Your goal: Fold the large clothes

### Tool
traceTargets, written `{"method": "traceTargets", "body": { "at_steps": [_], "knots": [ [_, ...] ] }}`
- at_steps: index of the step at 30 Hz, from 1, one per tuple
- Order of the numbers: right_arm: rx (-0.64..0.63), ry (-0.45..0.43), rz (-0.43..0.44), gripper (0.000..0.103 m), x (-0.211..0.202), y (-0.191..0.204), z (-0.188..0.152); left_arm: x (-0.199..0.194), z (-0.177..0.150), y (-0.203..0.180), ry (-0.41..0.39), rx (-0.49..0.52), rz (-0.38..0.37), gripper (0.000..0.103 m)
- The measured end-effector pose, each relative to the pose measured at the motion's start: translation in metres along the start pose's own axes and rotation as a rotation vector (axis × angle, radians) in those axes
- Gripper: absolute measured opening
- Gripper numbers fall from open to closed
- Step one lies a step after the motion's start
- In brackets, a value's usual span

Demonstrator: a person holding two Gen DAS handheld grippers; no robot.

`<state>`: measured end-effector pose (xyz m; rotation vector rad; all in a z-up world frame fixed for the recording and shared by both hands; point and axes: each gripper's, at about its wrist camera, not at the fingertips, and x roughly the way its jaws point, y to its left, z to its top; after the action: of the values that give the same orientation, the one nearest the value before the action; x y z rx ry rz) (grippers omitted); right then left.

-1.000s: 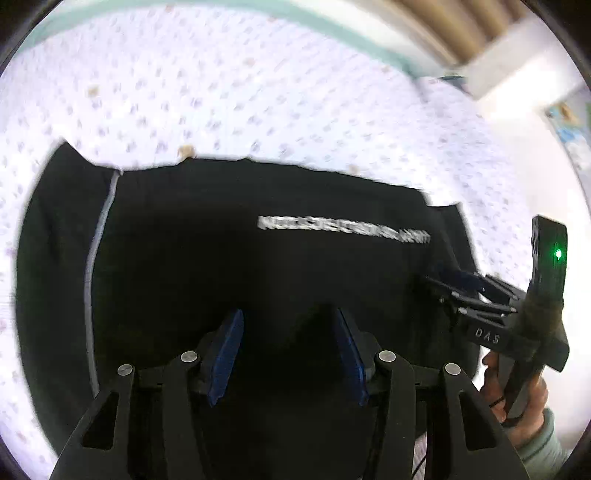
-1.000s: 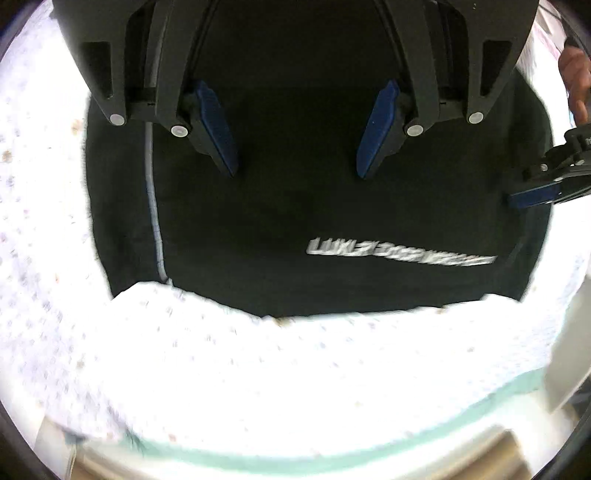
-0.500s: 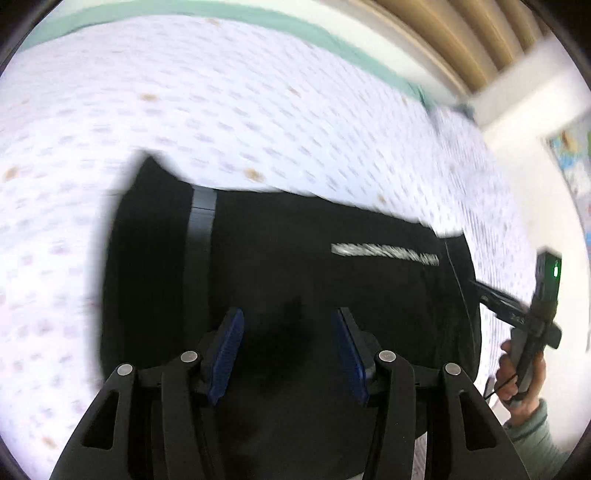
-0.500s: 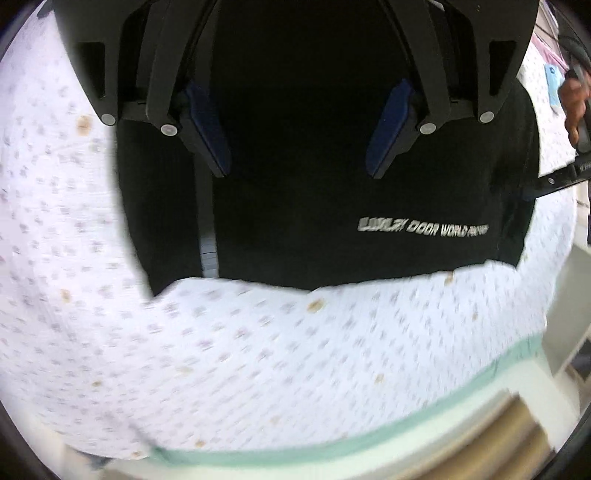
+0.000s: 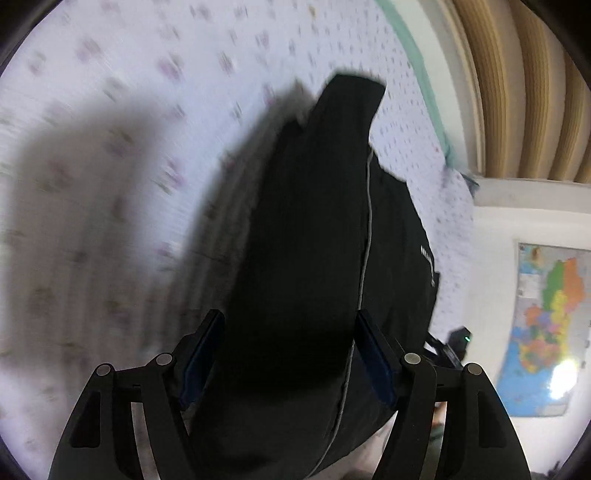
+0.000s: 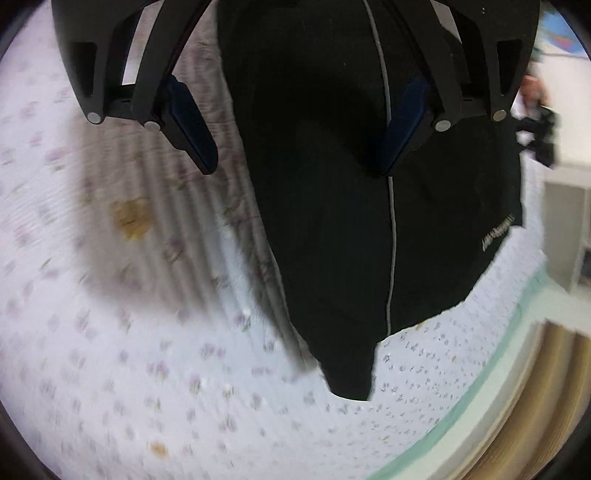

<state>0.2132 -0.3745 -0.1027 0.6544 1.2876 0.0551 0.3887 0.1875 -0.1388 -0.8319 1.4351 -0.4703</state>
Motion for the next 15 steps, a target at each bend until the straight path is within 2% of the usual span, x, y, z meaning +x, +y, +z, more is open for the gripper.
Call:
{"method": "traceTargets", "body": {
  "at_steps": [3, 6, 11, 15],
  "knots": [
    [0.050, 0.015, 0.089, 0.091, 0.008, -0.014, 0.005, 0.025, 0.001, -0.007, 0.031, 0.017, 0.001, 0.078],
    [0.046, 0.034, 0.129, 0.092, 0.019, -0.013, 0.019, 0.033, 0.001, -0.009, 0.047, 0.015, -0.003, 0.078],
    [-0.007, 0.052, 0.163, 0.092, 0.014, -0.009, 0.018, 0.031, 0.009, 0.003, 0.058, 0.005, -0.033, 0.078],
    [-0.041, 0.047, 0.170, 0.092, -0.008, -0.020, 0.017, 0.026, 0.010, 0.010, 0.063, 0.008, -0.033, 0.078]
  ]
}}
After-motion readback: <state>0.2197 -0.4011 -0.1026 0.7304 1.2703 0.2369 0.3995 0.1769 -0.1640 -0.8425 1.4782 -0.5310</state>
